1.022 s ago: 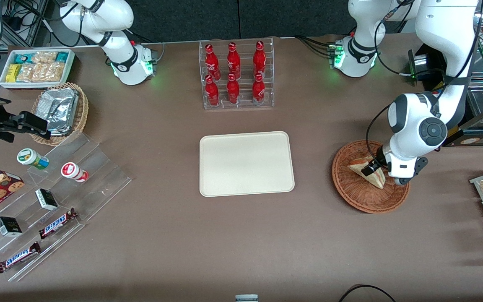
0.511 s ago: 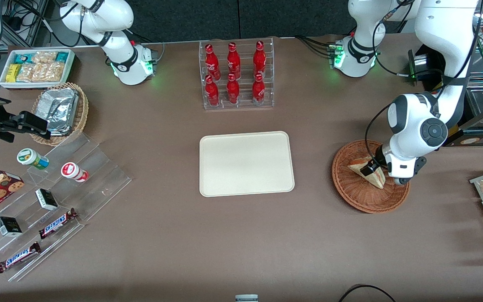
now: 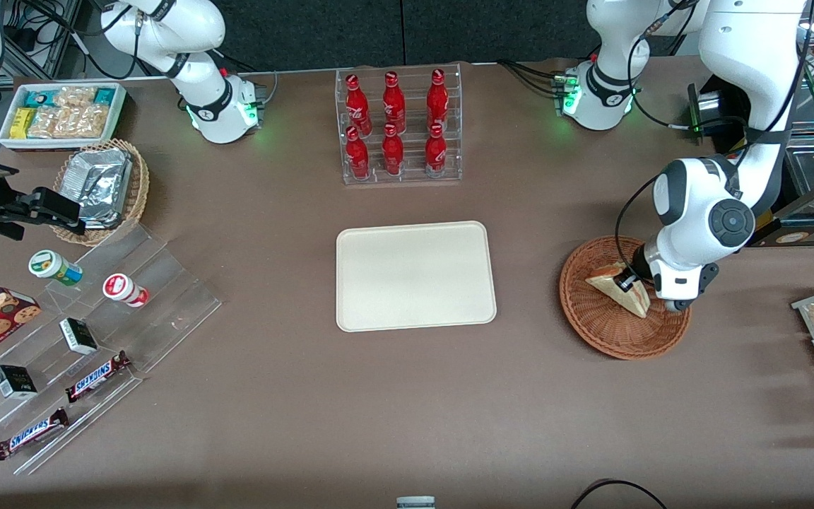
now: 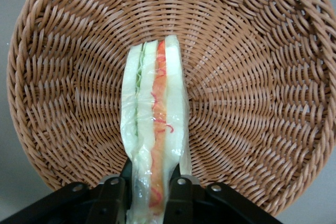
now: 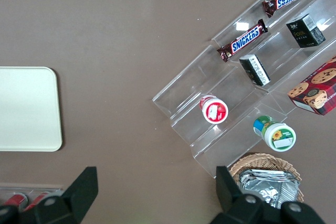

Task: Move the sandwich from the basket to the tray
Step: 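Carry the sandwich with the left gripper over the cream tray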

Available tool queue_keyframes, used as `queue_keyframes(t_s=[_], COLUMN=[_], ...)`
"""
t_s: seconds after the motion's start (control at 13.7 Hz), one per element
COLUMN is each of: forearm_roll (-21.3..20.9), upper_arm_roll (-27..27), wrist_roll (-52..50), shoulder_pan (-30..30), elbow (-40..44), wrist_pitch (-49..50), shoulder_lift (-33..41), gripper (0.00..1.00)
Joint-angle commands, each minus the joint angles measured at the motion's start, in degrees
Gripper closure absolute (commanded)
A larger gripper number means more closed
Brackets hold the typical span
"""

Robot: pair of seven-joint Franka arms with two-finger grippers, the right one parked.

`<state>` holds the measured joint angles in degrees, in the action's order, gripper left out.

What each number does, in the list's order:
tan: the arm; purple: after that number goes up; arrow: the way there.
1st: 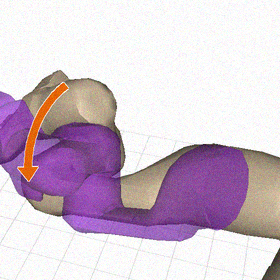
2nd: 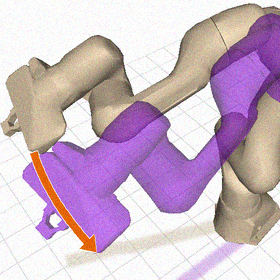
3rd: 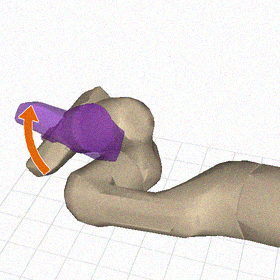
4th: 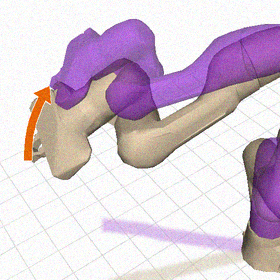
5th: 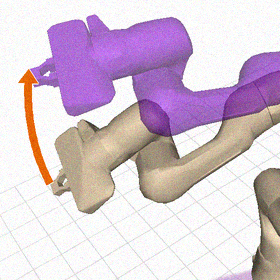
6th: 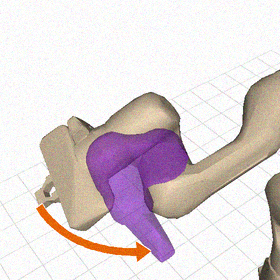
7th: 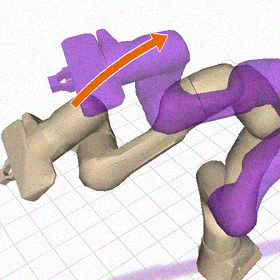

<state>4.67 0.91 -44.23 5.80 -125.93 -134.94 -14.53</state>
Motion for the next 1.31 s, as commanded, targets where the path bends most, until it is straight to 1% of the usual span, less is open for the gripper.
queue_keyframes(t_s=[0.0, 0.15, 0.29, 0.36, 0.51, 0.73, 0.8, 0.95, 1.09, 1.24], forearm_roll=[0.78, 0.0, -0.1, -0.1, -0.1, -0.01, -0.01, -0.18, 0.25, 0.08], upper_arm_roll=[-0.03, -0.55, -0.65, -0.65, -0.65, -0.65, -0.65, -0.65, -0.65, -0.65], wrist_roll=[-0.51, -0.33, -0.95, -0.95, -1.3, -2.79, -3.23, -5.68, -7.01, -10.42], shoulder_pan=[0.35, 1.75, 4.99, 7.71, 13.25, 22.04, 24.06, 30.03, 33.56, 38.3], elbow=[2.69, 9.44, 15.07, 17.19, 19.84, 23.17, 24.92, 28.88, 33.97, 40.99], wrist_pitch=[7.45, 18.69, 25.23, 27.69, 29.99, 29.65, 29.73, 29.65, 29.29, 29.29], shoulder_lift=[3.89, 4.86, 5.13, 5.13, 4.78, 3.03, 1.72, -2.76, -8.99, -16.37], gripper=[0.85, 0.85, 0.85, 0.85, 0.85, 0.85, 0.85, 0.85, 0.85, 0.85])
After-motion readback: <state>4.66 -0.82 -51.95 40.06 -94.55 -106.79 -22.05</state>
